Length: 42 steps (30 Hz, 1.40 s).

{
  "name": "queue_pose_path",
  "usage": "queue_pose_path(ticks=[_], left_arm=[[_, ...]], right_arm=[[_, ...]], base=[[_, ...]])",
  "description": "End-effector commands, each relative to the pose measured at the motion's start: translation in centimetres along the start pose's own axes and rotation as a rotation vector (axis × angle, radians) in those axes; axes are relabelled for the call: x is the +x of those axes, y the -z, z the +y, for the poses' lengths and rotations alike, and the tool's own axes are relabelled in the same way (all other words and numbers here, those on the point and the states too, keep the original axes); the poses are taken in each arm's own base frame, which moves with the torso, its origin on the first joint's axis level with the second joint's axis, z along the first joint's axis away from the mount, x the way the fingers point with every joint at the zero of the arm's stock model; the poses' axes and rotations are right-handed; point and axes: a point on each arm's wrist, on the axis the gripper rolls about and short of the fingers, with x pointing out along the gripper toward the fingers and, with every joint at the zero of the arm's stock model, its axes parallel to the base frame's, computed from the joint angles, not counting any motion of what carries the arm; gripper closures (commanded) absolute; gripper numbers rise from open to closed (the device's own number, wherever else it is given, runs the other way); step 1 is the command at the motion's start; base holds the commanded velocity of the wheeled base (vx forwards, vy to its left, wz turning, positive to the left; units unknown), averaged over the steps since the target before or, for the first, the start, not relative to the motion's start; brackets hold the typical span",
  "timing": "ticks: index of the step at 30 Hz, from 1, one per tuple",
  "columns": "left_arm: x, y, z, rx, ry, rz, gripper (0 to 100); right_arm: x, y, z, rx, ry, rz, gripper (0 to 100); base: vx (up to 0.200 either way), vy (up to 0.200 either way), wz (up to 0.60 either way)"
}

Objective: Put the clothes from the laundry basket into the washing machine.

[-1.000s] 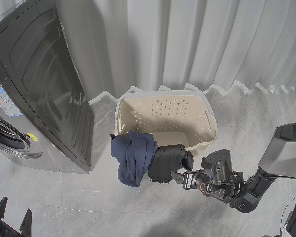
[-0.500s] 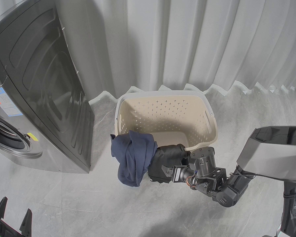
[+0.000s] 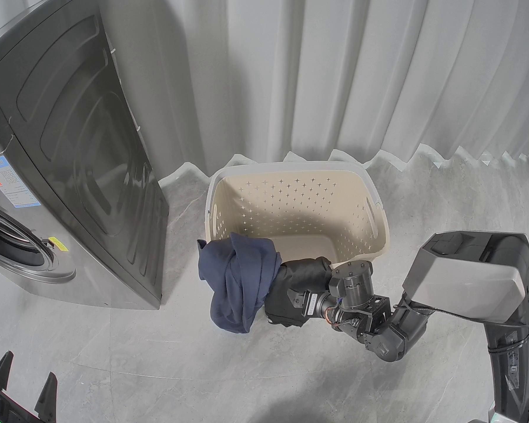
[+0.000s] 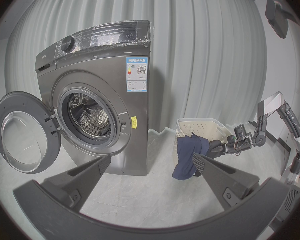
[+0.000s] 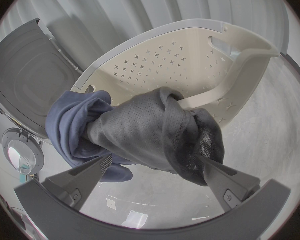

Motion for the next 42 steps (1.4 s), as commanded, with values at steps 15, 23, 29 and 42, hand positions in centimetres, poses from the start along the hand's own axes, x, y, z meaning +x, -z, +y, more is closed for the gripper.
queue_pose_path(ticks=[15, 23, 29, 42], left_arm=[[0.0, 0.4, 0.0, -0.001, 0.0, 0.0, 0], [0.0, 0.4, 0.0, -0.001, -0.001, 0.0, 0], [0.0, 0.4, 0.0, -0.001, 0.0, 0.0, 0], [0.0, 0.4, 0.0, 0.001, 0.0, 0.0, 0]], right_arm=[[3.2, -0.3, -0.7, 0.025, 0.01, -0.051, 0], [3.4, -0.4, -0.6, 0.029, 0.002, -0.078, 100], [2.1, -0.9, 0.2, 0.027, -0.017, -0.083, 100], [-13.1, -5.7, 2.4, 0.008, -0.169, -0.152, 100]], base=[[0.0, 0.0, 0.0], [0.0, 0.0, 0.0], [0.0, 0.0, 0.0], [0.0, 0.0, 0.0]])
